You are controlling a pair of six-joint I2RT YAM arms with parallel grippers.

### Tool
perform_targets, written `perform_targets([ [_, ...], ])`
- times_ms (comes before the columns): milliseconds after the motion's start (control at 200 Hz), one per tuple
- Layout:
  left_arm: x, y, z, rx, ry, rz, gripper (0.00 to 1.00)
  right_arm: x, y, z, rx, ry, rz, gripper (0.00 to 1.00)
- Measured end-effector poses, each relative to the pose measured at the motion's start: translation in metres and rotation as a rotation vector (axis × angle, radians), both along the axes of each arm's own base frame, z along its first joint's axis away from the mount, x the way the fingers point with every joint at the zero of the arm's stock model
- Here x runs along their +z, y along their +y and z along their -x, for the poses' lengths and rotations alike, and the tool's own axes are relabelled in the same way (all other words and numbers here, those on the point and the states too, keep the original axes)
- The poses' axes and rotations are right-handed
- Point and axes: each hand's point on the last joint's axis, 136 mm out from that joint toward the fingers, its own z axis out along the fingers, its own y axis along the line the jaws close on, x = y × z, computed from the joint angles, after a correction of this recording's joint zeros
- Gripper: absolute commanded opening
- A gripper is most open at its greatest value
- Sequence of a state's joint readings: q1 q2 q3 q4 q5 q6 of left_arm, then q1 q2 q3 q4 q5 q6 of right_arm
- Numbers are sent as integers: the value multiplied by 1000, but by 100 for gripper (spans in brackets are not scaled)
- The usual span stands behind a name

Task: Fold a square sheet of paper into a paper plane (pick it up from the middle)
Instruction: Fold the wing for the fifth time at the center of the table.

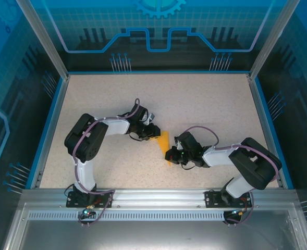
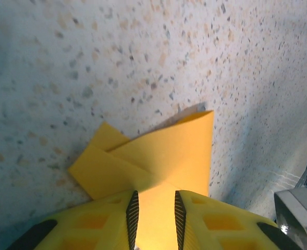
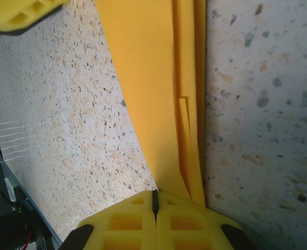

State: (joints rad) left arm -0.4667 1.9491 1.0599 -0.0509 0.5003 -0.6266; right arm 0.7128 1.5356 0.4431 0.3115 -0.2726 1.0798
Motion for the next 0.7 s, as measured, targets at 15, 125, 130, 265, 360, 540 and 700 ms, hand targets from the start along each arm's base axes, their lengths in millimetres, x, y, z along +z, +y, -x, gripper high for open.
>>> perform_targets([
  [15, 0, 0, -1, 2, -1, 0, 28, 0, 0, 0, 1, 0, 0, 4],
  [125, 2, 7, -12, 25, -5, -9, 29, 0, 0, 0, 0, 0, 1, 3],
  [130, 2, 7, -13, 27, -5, -9, 29, 0, 0, 0, 1, 1, 0, 4],
  [265, 8, 20, -25, 61, -22, -29, 32, 0, 0, 0, 0, 1, 1, 4],
  [360, 24, 24, -26, 68, -46, -27, 34, 0, 0, 0, 0, 1, 1, 4],
  [540, 80, 22, -18, 64, -154, 29, 35, 1, 0, -1, -2, 2, 3, 5],
  [700, 98, 0, 11, 8, -174, 66, 35, 1, 1, 0, -6, 7, 3, 5],
])
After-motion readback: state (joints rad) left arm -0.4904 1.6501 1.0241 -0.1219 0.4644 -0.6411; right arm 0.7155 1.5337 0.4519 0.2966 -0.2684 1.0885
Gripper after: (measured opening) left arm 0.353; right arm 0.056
